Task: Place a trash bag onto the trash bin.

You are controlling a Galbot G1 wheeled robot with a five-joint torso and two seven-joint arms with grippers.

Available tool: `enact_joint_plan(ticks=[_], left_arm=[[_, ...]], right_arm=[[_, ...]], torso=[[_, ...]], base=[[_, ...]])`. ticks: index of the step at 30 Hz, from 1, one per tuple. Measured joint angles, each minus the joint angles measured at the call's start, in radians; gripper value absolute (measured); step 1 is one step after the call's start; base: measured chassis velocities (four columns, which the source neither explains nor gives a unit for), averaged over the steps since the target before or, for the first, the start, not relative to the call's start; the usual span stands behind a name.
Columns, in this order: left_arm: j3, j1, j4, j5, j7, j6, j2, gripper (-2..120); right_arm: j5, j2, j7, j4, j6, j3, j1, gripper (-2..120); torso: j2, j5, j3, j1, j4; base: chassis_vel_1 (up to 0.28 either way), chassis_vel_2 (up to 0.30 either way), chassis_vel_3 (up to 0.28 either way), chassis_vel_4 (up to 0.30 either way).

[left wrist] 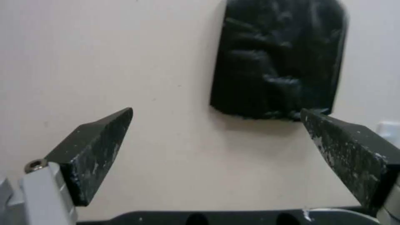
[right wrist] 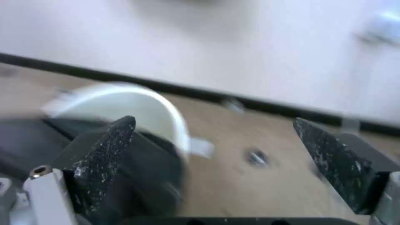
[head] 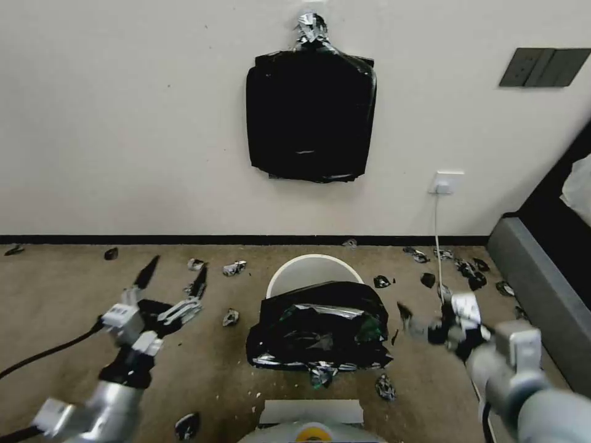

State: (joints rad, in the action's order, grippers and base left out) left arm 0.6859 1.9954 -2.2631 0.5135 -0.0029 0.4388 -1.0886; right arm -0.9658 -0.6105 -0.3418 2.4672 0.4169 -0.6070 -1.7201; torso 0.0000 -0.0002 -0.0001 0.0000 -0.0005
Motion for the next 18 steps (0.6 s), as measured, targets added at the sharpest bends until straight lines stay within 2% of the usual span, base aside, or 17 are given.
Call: enact_joint_plan(ticks=[1, 2, 4, 5, 6, 7, 9, 10, 12, 14, 15, 16, 17, 18], left_arm=[[0.000, -0.002, -0.001, -0.005, -0.013, -0.014, 0.000, 100], [-0.016, -0.020, -0.003, -0.013, -0.033, -0.046, 0.013, 100], [-0.039, -0.039, -0.009, -0.036, -0.052, -0.076, 0.022, 100], [-0.039, -0.039, -0.009, -0.036, -0.052, -0.076, 0.022, 100], [-0.047, -0.039, -0.015, -0.052, -0.060, -0.093, 0.018, 100], [-0.056, -0.034, -0.026, -0.076, -0.068, -0.109, 0.006, 100], [-0.061, -0.027, -0.034, -0.103, -0.074, -0.125, -0.011, 100], [-0.061, -0.027, -0.034, -0.103, -0.074, -0.125, -0.011, 100], [-0.063, -0.013, -0.046, -0.132, -0.079, -0.145, -0.036, 100], [-0.063, -0.008, -0.048, -0.141, -0.079, -0.149, -0.041, 100], [-0.060, -0.002, -0.050, -0.160, -0.079, -0.154, -0.050, 100], [-0.060, -0.001, -0.050, -0.165, -0.079, -0.155, -0.052, 100], [-0.054, 0.006, -0.050, -0.185, -0.078, -0.157, -0.059, 100], [-0.054, 0.006, -0.050, -0.185, -0.078, -0.157, -0.059, 100]], right_arm=[[-0.018, 0.012, 0.052, -0.033, 0.001, 0.010, 0.055, 100], [-0.060, 0.031, 0.148, -0.091, 0.019, 0.029, 0.167, 100], [-0.100, 0.052, 0.237, -0.154, 0.045, 0.073, 0.294, 100], [-0.100, 0.052, 0.237, -0.154, 0.045, 0.073, 0.294, 100], [-0.118, 0.066, 0.282, -0.195, 0.056, 0.119, 0.374, 100], [-0.132, 0.081, 0.340, -0.259, 0.070, 0.221, 0.498, 100], [-0.137, 0.089, 0.403, -0.339, 0.084, 0.356, 0.657, 100], [-0.137, 0.089, 0.403, -0.339, 0.084, 0.356, 0.657, 100], [-0.132, 0.074, 0.473, -0.442, 0.103, 0.521, 0.835, 100], [-0.124, 0.067, 0.489, -0.463, 0.107, 0.557, 0.864, 100], [-0.098, 0.047, 0.517, -0.509, 0.112, 0.629, 0.924, 100], [-0.095, 0.044, 0.522, -0.515, 0.113, 0.640, 0.933, 100], [-0.073, 0.026, 0.537, -0.552, 0.116, 0.699, 0.981, 100], [-0.073, 0.026, 0.537, -0.552, 0.116, 0.699, 0.981, 100]], torso=[[0.000, 0.0002, 0.000, 0.000, 0.0002], [0.000, 0.0010, 0.000, 0.000, 0.0010], [0.000, -0.0001, 0.000, 0.000, -0.0004], [0.000, -0.0001, 0.000, 0.000, -0.0004], [0.000, -0.0003, 0.000, 0.000, 0.0002], [0.000, 0.0003, 0.000, 0.000, 0.0000], [0.000, 0.0006, 0.000, 0.000, 0.0006], [0.000, 0.0006, 0.000, 0.000, 0.0006], [0.000, 0.0001, 0.000, 0.000, 0.0007], [0.000, 0.0001, 0.000, 0.000, 0.0007], [0.000, 0.0003, 0.000, 0.000, 0.0004], [0.000, 0.0004, 0.000, 0.000, 0.0004], [0.000, 0.0002, 0.000, 0.000, 0.0003], [0.000, 0.0002, 0.000, 0.000, 0.0003]], base=[[0.000, 0.000, 0.000, 0.000], [0.000, 0.000, 0.000, 0.000], [0.000, 0.000, 0.000, 0.000], [0.000, 0.000, 0.000, 0.000], [0.000, 0.000, 0.000, 0.000], [0.000, 0.000, 0.000, 0.000], [0.000, 0.000, 0.000, 0.000], [0.000, 0.000, 0.000, 0.000], [0.000, 0.000, 0.000, 0.000], [0.000, 0.000, 0.000, 0.000], [0.000, 0.000, 0.000, 0.000], [0.000, 0.000, 0.000, 0.000], [0.000, 0.000, 0.000, 0.000], [0.000, 0.000, 0.000, 0.000]])
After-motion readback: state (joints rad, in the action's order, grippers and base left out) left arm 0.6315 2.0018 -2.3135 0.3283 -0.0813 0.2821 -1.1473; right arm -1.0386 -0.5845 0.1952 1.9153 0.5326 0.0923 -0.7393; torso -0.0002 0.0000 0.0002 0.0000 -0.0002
